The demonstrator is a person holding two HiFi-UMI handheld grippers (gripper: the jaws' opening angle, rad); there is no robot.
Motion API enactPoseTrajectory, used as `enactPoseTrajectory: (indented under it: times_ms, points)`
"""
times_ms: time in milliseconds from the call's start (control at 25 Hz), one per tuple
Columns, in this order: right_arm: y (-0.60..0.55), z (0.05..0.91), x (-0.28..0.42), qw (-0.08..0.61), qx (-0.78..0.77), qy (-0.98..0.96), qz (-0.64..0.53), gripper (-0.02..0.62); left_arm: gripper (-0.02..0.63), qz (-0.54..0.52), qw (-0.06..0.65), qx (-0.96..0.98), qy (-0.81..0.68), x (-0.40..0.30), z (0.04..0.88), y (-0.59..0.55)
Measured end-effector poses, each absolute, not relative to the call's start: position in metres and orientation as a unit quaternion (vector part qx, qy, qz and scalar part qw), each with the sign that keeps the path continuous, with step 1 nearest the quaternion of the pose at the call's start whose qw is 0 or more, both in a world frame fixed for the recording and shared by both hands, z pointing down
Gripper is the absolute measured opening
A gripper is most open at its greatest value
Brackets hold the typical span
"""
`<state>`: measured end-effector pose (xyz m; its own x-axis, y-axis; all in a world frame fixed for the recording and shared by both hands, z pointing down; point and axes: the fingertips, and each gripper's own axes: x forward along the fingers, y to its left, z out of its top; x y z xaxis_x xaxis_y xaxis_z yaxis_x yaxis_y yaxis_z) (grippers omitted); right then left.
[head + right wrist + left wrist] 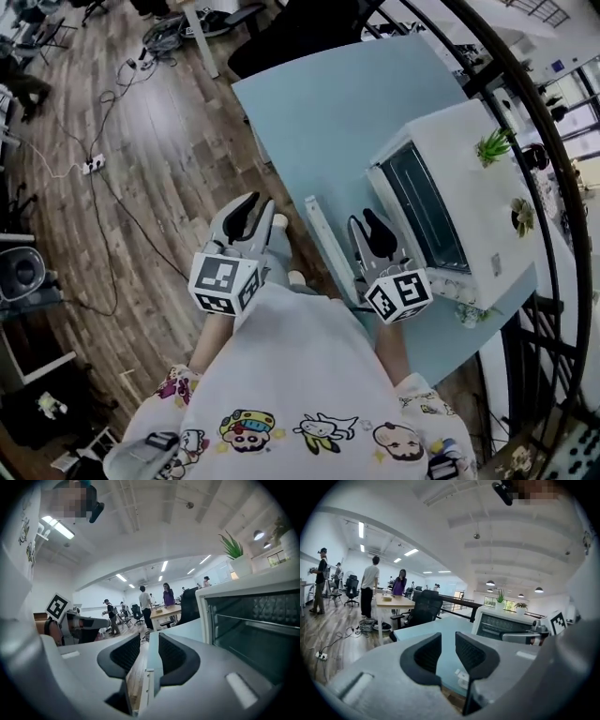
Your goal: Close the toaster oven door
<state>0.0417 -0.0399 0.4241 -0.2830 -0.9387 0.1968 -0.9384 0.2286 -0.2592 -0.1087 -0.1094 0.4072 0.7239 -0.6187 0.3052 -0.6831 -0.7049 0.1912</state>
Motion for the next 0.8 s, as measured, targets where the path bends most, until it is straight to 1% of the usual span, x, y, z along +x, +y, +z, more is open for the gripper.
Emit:
enactPoseTrajectory:
  times_ms: [440,800]
  points:
    - [-0.084,0.427,0.115,0.007,-0.755,0.633,-0.171,0.120,0.085,0.140,0.124,0.975,-0.121,0.021,0.402,-0.204]
    - [-0.040,0.425,0.142,0.020,-0.873,0.459,-0.164,0.120,0.086,0.162,0.103,0.979,0.068,0.087,0.405,-0.199]
